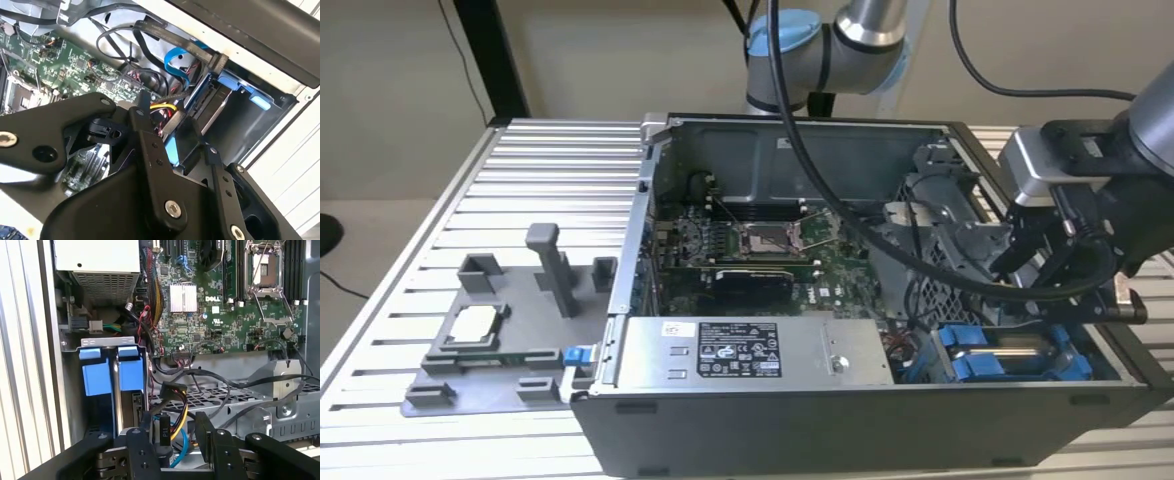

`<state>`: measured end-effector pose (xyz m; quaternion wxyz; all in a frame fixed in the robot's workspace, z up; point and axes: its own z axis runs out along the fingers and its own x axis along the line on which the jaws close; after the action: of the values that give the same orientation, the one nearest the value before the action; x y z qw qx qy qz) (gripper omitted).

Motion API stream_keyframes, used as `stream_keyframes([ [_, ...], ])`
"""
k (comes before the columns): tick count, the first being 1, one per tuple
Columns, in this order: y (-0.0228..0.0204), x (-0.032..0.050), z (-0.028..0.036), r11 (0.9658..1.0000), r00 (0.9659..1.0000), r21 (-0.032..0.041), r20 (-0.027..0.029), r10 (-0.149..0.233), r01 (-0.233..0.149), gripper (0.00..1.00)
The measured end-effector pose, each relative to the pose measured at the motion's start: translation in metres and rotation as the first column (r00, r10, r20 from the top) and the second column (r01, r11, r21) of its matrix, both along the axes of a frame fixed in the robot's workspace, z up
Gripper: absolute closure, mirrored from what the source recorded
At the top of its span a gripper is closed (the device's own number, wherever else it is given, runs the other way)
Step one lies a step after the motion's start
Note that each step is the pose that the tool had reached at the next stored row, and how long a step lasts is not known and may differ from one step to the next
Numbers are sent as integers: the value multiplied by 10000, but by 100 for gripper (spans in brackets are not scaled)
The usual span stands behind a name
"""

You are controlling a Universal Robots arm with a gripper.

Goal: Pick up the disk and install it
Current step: 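Insert the first disk wire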

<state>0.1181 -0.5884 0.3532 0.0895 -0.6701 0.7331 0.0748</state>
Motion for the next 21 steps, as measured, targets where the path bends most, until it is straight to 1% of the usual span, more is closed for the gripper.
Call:
stream_keyframes([
  [7, 1, 12, 3, 10000, 10000, 7, 0, 1, -1, 0],
  [21, 1, 25, 39, 10000, 10000, 7, 0, 1, -1, 0],
])
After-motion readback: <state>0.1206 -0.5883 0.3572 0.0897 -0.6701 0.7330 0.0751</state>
